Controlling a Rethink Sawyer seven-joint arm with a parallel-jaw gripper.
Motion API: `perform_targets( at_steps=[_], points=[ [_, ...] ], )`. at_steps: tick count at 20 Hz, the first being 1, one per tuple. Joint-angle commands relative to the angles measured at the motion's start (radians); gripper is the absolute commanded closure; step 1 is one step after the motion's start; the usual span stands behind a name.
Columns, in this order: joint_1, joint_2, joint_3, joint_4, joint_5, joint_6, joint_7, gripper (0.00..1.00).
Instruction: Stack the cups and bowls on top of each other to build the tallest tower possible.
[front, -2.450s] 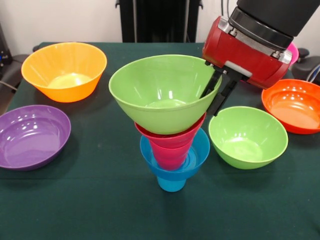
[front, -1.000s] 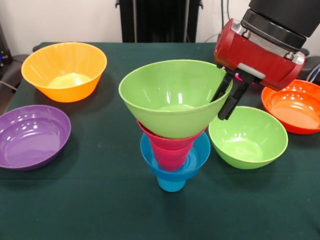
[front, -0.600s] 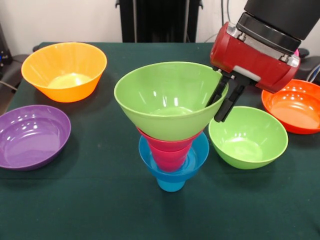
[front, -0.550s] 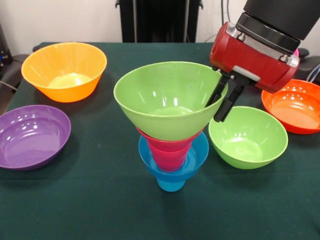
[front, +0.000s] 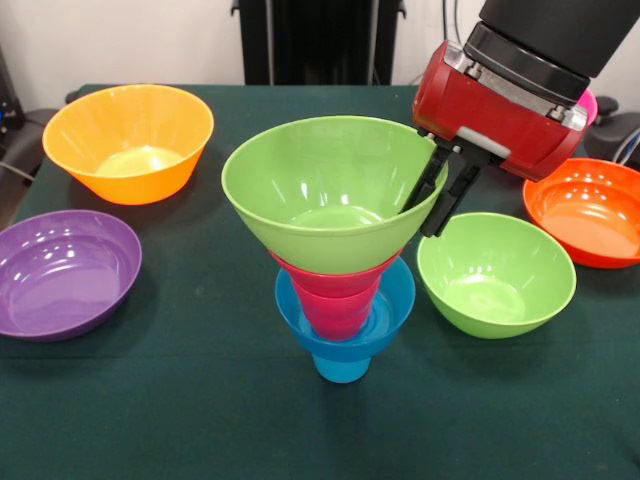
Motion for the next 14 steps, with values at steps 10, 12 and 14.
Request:
perform_targets(
  at_steps=[10,12,14],
  points=[
    [0.024,0.026,0.068,0.142,-0.032,-0.060,0.173,0.00],
    [0.024,0.030,0.066,0.135,-0.028,-0.056,0.179,0.00],
    [0.025,0.031,0.066,0.132,-0.026,-0.057,0.181,0.00]
  ],
)
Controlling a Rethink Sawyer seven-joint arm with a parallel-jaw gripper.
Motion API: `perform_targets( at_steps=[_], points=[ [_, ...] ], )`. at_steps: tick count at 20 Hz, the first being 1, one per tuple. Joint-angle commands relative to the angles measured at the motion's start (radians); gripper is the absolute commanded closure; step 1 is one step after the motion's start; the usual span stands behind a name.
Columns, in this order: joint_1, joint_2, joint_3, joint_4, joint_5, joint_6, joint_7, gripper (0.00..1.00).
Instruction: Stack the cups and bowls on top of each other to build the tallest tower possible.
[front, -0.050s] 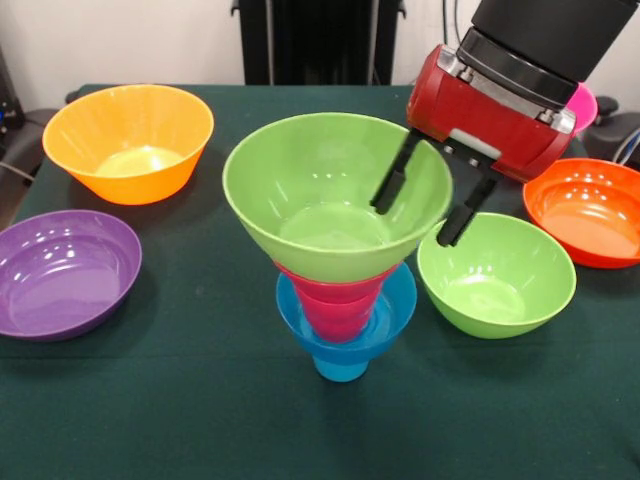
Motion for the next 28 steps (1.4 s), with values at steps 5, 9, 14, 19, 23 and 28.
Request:
perform_targets(
  at_steps=[5,9,14,19,23,28],
  points=[
    [0.017,0.034,0.071,0.090,-0.024,-0.016,0.177,0.00],
    [0.018,0.030,0.074,0.088,-0.018,-0.006,0.177,0.00],
    [0.025,-0.022,0.073,0.100,-0.016,0.021,0.154,0.00],
    [0.044,-0.101,0.059,0.121,-0.011,0.072,0.142,0.00],
    [0.029,-0.102,0.063,0.116,-0.019,0.059,0.123,0.00],
    [0.003,-0.103,0.085,0.136,-0.038,0.025,0.081,0.00]
  ],
)
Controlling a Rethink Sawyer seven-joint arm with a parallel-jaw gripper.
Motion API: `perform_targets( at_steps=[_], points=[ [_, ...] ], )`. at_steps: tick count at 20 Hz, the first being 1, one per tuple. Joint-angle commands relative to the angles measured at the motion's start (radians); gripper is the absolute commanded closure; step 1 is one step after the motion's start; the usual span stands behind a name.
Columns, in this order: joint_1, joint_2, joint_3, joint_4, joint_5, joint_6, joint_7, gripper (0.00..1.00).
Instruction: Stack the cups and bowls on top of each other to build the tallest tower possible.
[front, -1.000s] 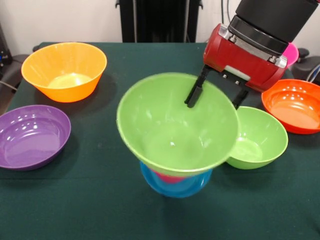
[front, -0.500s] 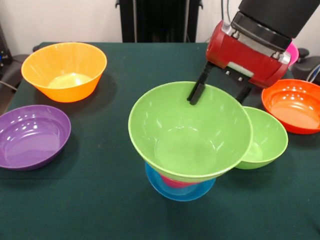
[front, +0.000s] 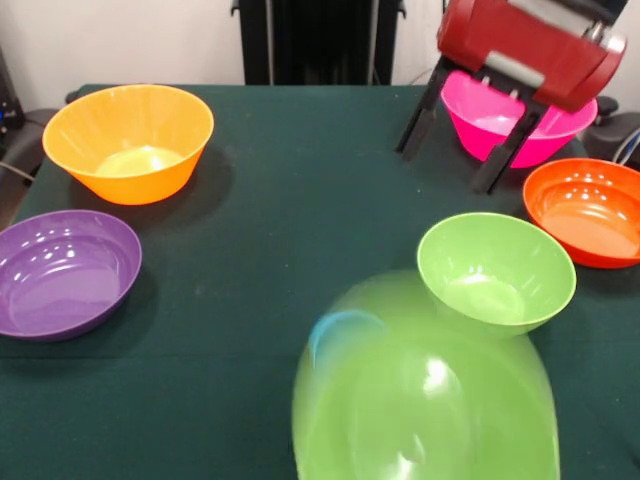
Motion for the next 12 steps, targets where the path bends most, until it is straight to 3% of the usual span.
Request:
perform_targets(
  at_steps=[1,12],
  points=[
    [-0.017,-0.011,0.090,0.116,-0.041,0.018,0.078,0.00],
    [-0.048,0.000,0.100,0.143,-0.075,-0.064,0.049,0.00]
  ],
)
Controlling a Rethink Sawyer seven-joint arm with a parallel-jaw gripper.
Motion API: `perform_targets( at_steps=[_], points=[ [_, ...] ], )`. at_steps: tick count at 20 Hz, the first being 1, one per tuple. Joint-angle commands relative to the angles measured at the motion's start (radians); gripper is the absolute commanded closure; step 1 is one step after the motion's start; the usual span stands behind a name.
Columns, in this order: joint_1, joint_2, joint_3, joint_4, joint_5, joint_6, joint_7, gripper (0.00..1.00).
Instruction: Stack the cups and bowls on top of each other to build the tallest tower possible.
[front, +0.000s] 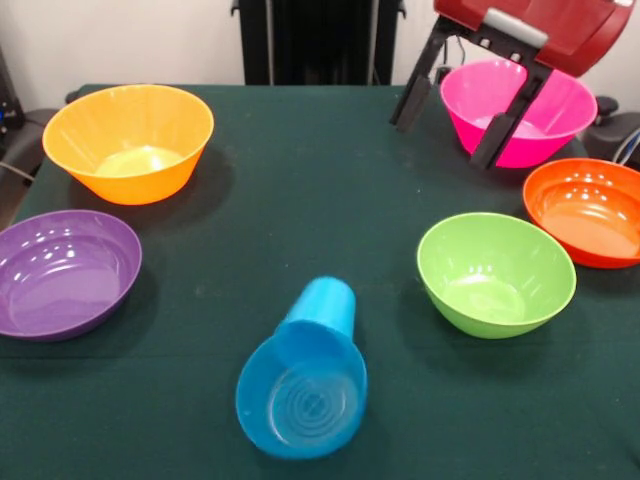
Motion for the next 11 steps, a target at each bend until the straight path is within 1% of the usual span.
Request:
perform_targets(
  at_steps=[1,3,5,9,11],
  points=[
    [-0.035,0.023,0.101,0.147,-0.075,-0.065,0.046,0.00],
    [-0.030,-0.005,0.092,0.156,-0.075,-0.048,0.040,0.00],
    [-0.025,-0.054,0.084,0.175,-0.073,-0.027,0.026,0.00],
    [-0.008,-0.189,0.055,0.188,-0.072,0.040,-0.021,0.00],
    [0.009,-0.263,0.022,0.175,-0.099,0.034,-0.061,0.00]
  ],
)
